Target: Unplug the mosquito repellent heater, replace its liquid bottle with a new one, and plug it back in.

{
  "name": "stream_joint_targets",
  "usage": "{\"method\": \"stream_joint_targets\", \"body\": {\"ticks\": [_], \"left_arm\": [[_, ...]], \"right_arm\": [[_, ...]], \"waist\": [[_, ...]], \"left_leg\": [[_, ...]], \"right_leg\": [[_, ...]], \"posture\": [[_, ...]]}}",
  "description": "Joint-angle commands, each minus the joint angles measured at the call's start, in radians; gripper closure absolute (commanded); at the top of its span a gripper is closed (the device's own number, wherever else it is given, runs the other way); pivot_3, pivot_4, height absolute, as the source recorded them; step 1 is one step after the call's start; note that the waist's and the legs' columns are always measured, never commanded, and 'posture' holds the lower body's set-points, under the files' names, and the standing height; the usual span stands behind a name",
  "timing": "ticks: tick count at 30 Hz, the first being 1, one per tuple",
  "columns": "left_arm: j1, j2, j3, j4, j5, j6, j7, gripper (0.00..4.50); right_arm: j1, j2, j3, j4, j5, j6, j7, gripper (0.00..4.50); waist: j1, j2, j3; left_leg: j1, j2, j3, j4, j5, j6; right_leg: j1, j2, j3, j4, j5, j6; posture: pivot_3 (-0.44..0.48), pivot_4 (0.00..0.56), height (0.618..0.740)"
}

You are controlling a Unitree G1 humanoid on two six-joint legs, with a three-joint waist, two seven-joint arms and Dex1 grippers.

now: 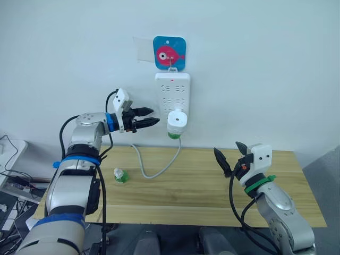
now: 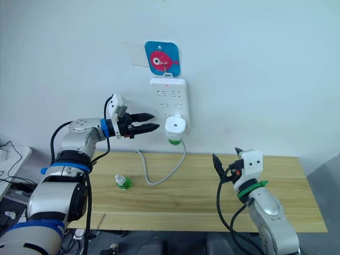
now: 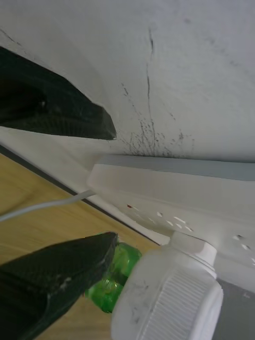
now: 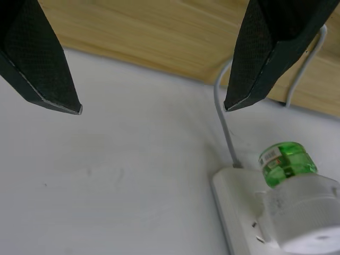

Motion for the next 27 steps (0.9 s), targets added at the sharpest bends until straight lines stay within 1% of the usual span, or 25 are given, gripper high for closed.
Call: {"method": "stream_joint_targets", "body": {"ticks": [1,6,8,14,18,26,27], "left_arm": [[-0.059,-0.014,0.002,0.055,0.023,-0.054,-0.014,1.51],[-0.121,-0.049,0.008,0.135,0.047,-0.087,0.003,1.51],[-0.142,-0.062,0.009,0.163,0.059,-0.102,0.013,1.51],[-0.198,-0.109,0.016,0.215,0.08,-0.132,0.011,1.51],[-0.222,-0.129,0.035,0.227,0.07,-0.112,-0.013,1.51],[-0.245,-0.155,0.067,0.216,0.048,-0.004,-0.1,1.51],[-0.248,-0.155,0.069,0.214,0.047,0.007,-0.108,1.51]], "right_arm": [[0.003,0.001,-0.008,-0.065,0.006,0.005,-0.007,0.0],[-0.015,-0.007,-0.008,-0.069,-0.003,0.024,-0.009,0.0],[-0.021,-0.008,-0.014,-0.071,0.0,0.031,-0.01,0.0],[-0.023,-0.01,-0.006,-0.066,-0.002,0.038,-0.005,0.0],[-0.038,-0.002,0.003,-0.07,0.001,0.049,-0.009,0.0],[-0.043,0.001,0.009,-0.066,0.001,0.054,-0.004,0.0],[-0.044,0.001,0.006,-0.066,0.002,0.055,-0.004,0.0]], "waist": [[-0.004,0.0,0.006],[-0.003,-0.002,0.018],[0.0,-0.002,0.021],[0.018,-0.003,0.034],[0.019,-0.002,0.047],[0.02,-0.003,0.056],[0.02,-0.003,0.056]], "left_leg": [[-0.001,0.0,0.0,0.0,0.0,0.0],[-0.002,0.0,-0.002,0.0,0.0,0.0],[-0.003,0.0,-0.002,0.001,0.0,0.0],[-0.005,-0.003,-0.005,0.005,0.001,0.0],[-0.01,-0.003,-0.006,0.015,0.001,0.0],[-0.01,-0.003,-0.006,0.015,0.001,0.0],[-0.01,-0.003,-0.006,0.016,0.001,0.0]], "right_leg": [[0.0,0.0,0.0,0.0,0.0,0.0],[-0.002,0.0,-0.002,0.0,0.0,0.0],[-0.001,0.0,-0.002,0.001,0.0,0.0],[0.0,-0.001,-0.002,0.001,0.002,0.003],[-0.001,-0.001,-0.001,0.002,0.003,0.006],[-0.001,-0.001,-0.002,0.002,0.003,0.006],[-0.001,-0.001,-0.002,0.002,0.003,0.006]], "posture": [[-0.067,0.174,0.74],[-0.081,0.194,0.74],[-0.08,0.194,0.74],[-0.078,0.203,0.74],[-0.076,0.213,0.74],[-0.082,0.214,0.74],[-0.08,0.222,0.74]]}}
